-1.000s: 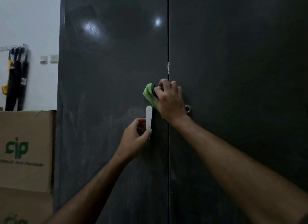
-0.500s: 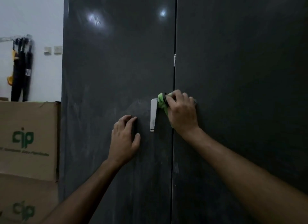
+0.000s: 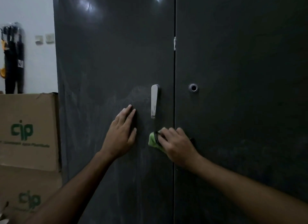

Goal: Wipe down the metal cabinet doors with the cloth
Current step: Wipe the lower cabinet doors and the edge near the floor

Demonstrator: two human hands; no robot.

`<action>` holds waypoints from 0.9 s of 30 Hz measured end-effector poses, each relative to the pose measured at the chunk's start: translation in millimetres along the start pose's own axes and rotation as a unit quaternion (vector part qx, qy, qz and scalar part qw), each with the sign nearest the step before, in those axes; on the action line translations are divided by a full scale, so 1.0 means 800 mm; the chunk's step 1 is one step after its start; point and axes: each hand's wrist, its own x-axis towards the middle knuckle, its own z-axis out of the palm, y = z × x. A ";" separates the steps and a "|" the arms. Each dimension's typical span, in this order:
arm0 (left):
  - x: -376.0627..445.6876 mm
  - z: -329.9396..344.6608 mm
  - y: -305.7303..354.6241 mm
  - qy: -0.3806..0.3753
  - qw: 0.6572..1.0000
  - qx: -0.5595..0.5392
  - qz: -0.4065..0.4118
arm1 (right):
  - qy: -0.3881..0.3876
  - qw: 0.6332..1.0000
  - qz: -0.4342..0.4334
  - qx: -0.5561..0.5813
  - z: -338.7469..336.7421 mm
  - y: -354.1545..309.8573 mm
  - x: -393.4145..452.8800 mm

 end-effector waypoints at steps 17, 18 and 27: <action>-0.077 0.022 0.068 0.040 0.911 -0.316 -0.263 | 0.006 0.915 0.295 0.275 -0.016 -0.075 0.043; -0.076 0.029 0.074 0.024 0.890 -0.364 -0.274 | 0.005 0.897 0.321 0.303 -0.017 -0.081 0.047; -0.018 0.041 0.083 0.161 0.908 -0.318 -0.222 | 0.031 0.817 0.359 0.450 -0.038 -0.052 0.071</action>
